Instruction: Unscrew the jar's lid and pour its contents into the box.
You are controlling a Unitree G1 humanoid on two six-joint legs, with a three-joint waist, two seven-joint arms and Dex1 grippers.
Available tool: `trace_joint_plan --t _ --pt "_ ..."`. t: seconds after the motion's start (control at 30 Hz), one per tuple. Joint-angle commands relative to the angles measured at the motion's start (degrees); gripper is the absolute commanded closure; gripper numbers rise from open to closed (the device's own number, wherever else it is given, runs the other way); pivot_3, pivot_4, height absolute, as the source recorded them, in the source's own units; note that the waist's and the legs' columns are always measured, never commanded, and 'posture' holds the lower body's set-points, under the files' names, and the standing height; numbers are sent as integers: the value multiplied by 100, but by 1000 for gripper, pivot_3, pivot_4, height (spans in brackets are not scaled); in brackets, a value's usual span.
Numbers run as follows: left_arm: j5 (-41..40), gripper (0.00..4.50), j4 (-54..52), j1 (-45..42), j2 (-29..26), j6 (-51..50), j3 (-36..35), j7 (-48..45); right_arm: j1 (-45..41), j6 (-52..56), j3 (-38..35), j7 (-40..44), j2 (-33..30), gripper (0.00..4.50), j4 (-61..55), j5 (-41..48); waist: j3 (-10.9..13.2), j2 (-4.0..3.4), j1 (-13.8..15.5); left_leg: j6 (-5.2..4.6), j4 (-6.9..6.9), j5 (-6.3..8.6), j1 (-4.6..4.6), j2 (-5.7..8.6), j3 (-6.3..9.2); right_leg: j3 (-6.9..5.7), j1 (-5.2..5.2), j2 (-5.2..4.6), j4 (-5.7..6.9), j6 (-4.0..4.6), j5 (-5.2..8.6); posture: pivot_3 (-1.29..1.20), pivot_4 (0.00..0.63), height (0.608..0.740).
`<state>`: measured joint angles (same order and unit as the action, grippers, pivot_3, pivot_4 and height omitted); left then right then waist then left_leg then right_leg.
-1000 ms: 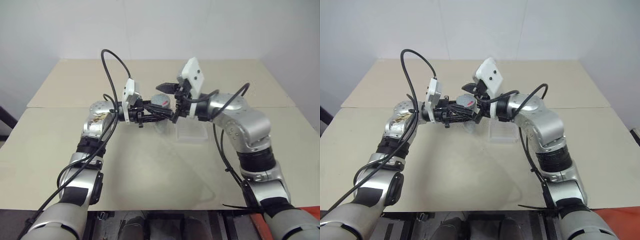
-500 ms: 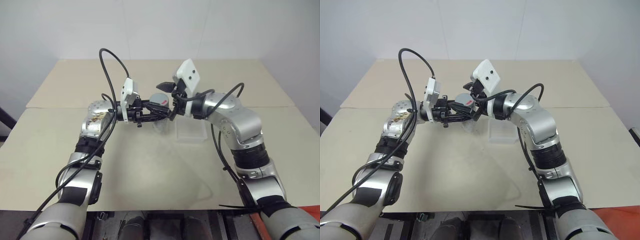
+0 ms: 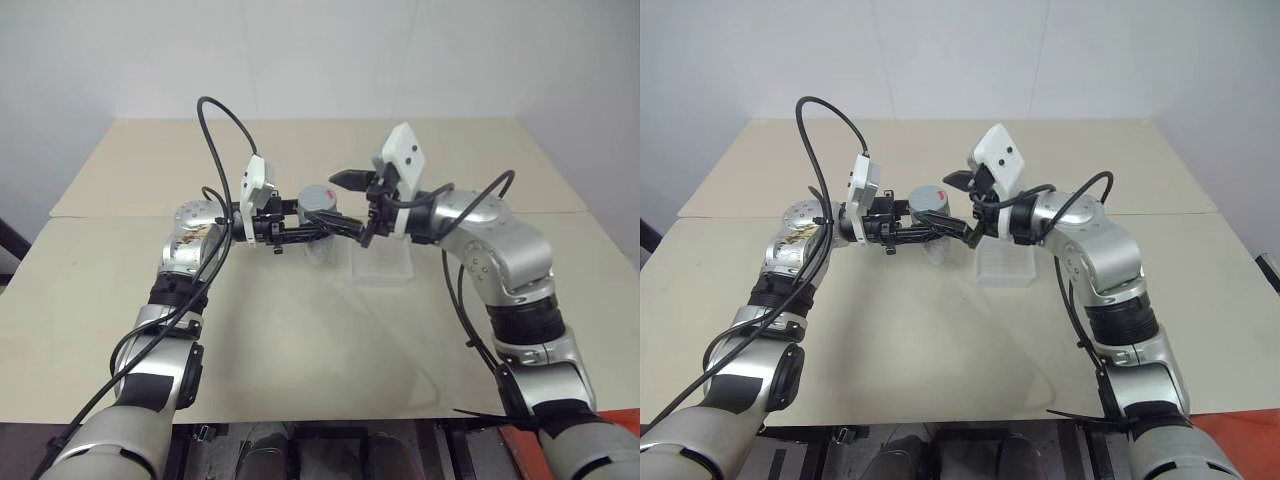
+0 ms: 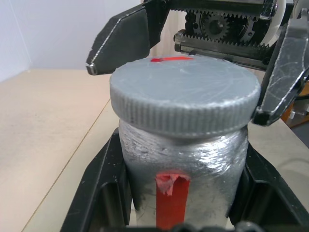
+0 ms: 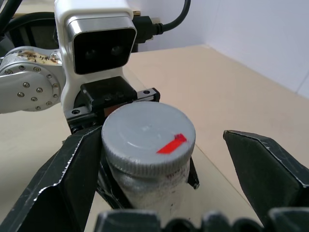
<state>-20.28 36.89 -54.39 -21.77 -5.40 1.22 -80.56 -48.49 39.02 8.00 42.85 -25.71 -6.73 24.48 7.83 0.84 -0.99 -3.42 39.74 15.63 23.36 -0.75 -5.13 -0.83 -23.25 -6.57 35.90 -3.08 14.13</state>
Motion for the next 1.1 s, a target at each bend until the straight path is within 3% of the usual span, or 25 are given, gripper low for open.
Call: trace_joint_plan --t 0.03,0.6,0.77,1.1 --pt "-90 2442 -243 -27 -132 9 -84 -190 67 -106 -605 -179 -286 19 18 -58 0 0 2 0 0 0 1 0 0 0 0 0 0 0 0 0 150 740" --pt "5 2442 -73 -148 -100 63 -77 -176 350 7 -900 340 -598 19 -570 506 0 0 16 -2 0 1 1 0 -1 3 1 0 -2 0 0 0 150 740" --pt "31 2442 12 -216 11 138 -62 -122 98 140 -518 195 -240 19 -761 468 0 0 -1 -2 0 1 -1 -1 -1 3 1 0 -1 0 0 0 150 740" --pt "41 2442 -20 -230 20 116 -86 -184 -612 -42 98 -471 539 19 153 -391 0 0 21 0 1 0 1 1 2 -2 0 0 1 0 0 0 150 740"
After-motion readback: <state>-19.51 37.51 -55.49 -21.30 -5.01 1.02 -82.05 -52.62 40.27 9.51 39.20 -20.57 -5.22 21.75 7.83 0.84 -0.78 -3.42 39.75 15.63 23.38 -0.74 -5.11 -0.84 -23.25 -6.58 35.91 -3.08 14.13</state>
